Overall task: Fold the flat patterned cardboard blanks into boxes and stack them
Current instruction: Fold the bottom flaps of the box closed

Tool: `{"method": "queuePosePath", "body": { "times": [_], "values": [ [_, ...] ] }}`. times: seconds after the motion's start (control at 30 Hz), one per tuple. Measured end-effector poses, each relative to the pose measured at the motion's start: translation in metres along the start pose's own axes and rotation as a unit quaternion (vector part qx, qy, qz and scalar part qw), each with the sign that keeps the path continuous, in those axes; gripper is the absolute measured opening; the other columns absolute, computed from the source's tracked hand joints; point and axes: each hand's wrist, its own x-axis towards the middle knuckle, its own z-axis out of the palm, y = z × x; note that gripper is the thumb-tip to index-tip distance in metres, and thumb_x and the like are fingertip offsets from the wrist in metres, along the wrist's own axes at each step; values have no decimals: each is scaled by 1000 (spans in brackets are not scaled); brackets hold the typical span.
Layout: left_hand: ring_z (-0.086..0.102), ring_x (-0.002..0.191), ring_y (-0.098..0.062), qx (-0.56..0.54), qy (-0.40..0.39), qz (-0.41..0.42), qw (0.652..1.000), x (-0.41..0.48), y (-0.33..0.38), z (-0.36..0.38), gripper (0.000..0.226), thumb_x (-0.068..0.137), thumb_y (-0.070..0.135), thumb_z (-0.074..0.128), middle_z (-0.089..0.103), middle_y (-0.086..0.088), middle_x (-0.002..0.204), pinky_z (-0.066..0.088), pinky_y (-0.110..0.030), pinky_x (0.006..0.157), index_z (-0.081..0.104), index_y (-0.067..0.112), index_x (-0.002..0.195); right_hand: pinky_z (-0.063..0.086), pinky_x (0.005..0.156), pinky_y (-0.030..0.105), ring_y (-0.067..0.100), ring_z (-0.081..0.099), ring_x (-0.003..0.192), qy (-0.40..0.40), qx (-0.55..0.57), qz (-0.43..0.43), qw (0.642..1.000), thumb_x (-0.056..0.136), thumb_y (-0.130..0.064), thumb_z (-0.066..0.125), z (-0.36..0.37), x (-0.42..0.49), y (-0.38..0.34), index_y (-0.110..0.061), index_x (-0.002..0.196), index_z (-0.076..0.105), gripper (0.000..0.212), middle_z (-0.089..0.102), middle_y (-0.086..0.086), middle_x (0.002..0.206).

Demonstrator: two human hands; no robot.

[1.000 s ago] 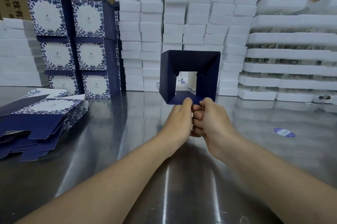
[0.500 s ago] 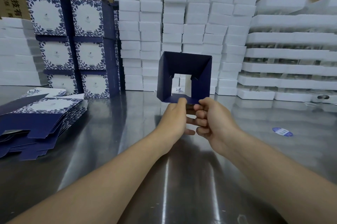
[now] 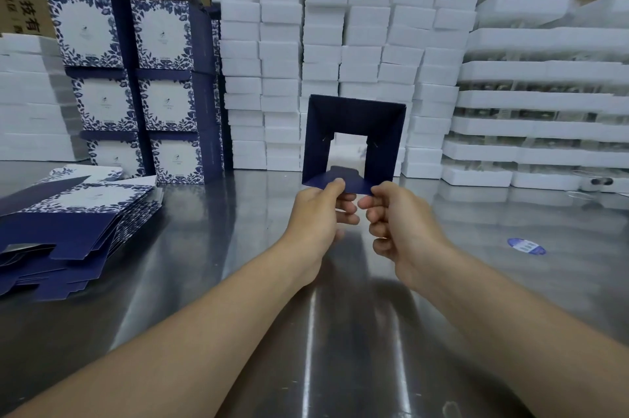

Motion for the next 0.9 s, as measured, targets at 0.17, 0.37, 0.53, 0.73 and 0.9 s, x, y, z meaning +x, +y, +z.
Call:
{"method": "queuePosePath", "body": {
  "times": [0.17, 0.37, 0.53, 0.73, 0.9],
  "values": [
    [69, 67, -7, -5, -17, -32, 999, 0, 1, -1, 34, 109, 38, 52, 68, 5, 77, 45, -27, 63, 74, 17, 93, 25, 37, 21, 7, 35, 37, 8, 17, -1, 1000, 105, -20, 53, -1, 3, 1, -11, 80, 68, 30, 48, -8, 49],
    [72, 73, -9, -11, -65, -69, 995, -3, 3, -4, 24, 96, 37, 72, 67, 2, 88, 46, -29, 66, 73, 16, 109, 24, 37, 21, 7, 33, 36, 33, 28, -5, 999, 107, -19, 53, -5, 8, 0, -11, 79, 65, 31, 46, -9, 49],
    [69, 75, -11, -32, -43, -51, 997, -3, 5, -6, 16, 96, 34, 71, 63, 3, 81, 46, -30, 68, 69, 19, 96, 24, 37, 20, 7, 33, 38, 40, 29, -15, 999, 105, -19, 55, -8, 11, -2, -12, 77, 64, 31, 47, -7, 51],
    [67, 73, -12, -42, -16, -39, 998, -1, 4, -6, 18, 99, 33, 66, 63, 3, 74, 45, -28, 64, 68, 17, 90, 27, 40, 20, 8, 37, 41, 16, 2, -16, 1000, 107, -25, 55, -6, 12, 1, -13, 80, 67, 32, 49, -7, 53],
    [64, 68, -12, -46, 1, -35, 998, 0, 4, -6, 22, 102, 32, 60, 60, 4, 67, 42, -29, 64, 67, 17, 87, 28, 43, 22, 7, 40, 41, 10, -20, -10, 1000, 107, -26, 54, -6, 12, 3, -14, 80, 67, 32, 50, -8, 53]
  ]
}}
